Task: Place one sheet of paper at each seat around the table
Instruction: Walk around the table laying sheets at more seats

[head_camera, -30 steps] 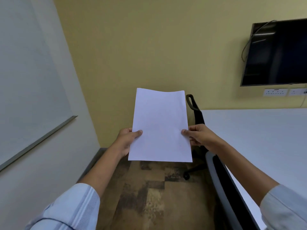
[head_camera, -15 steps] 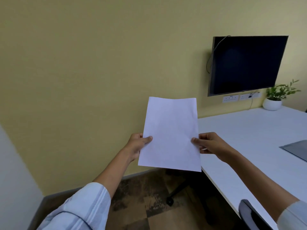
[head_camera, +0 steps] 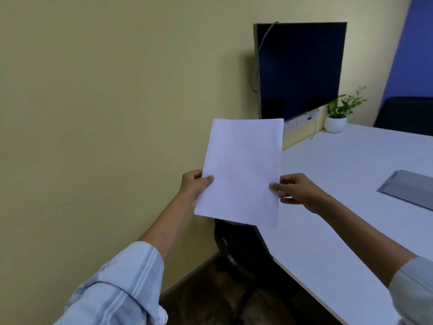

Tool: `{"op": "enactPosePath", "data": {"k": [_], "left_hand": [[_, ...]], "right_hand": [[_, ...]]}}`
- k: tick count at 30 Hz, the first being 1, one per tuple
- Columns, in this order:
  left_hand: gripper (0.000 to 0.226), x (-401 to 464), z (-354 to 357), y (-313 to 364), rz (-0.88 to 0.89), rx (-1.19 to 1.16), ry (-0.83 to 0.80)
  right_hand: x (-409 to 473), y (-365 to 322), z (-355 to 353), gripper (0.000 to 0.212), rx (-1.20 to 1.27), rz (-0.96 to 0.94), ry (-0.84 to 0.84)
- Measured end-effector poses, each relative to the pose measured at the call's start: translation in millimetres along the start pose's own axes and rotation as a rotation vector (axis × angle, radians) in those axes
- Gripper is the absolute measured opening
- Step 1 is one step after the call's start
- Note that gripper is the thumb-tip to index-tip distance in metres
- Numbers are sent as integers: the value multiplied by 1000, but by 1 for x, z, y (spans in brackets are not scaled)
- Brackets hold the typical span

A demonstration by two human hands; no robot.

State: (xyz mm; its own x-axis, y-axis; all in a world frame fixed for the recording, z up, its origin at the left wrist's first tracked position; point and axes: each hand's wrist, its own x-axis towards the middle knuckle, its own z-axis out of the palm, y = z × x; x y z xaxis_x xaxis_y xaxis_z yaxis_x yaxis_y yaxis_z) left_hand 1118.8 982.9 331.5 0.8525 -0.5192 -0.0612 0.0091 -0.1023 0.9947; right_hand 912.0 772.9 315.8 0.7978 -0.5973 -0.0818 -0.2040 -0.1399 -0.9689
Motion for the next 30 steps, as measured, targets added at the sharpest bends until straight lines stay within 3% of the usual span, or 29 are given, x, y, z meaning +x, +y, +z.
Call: {"op": "enactPosePath", "data": {"k": [9,18,24,30], "left_hand": [[22,211,77,-4,-56,131,-201],[27,396,150,-100,-122,491,-474],[22,465,166,-174,-167,724,-633],[20,486,185,-242,-158,779,-739]], "right_hand": [[124,49,-14,21,122,124,383],[242,140,22,25,169,322,792],[295,206,64,23,121,513,906],[309,256,81,20,114,667,976]]}}
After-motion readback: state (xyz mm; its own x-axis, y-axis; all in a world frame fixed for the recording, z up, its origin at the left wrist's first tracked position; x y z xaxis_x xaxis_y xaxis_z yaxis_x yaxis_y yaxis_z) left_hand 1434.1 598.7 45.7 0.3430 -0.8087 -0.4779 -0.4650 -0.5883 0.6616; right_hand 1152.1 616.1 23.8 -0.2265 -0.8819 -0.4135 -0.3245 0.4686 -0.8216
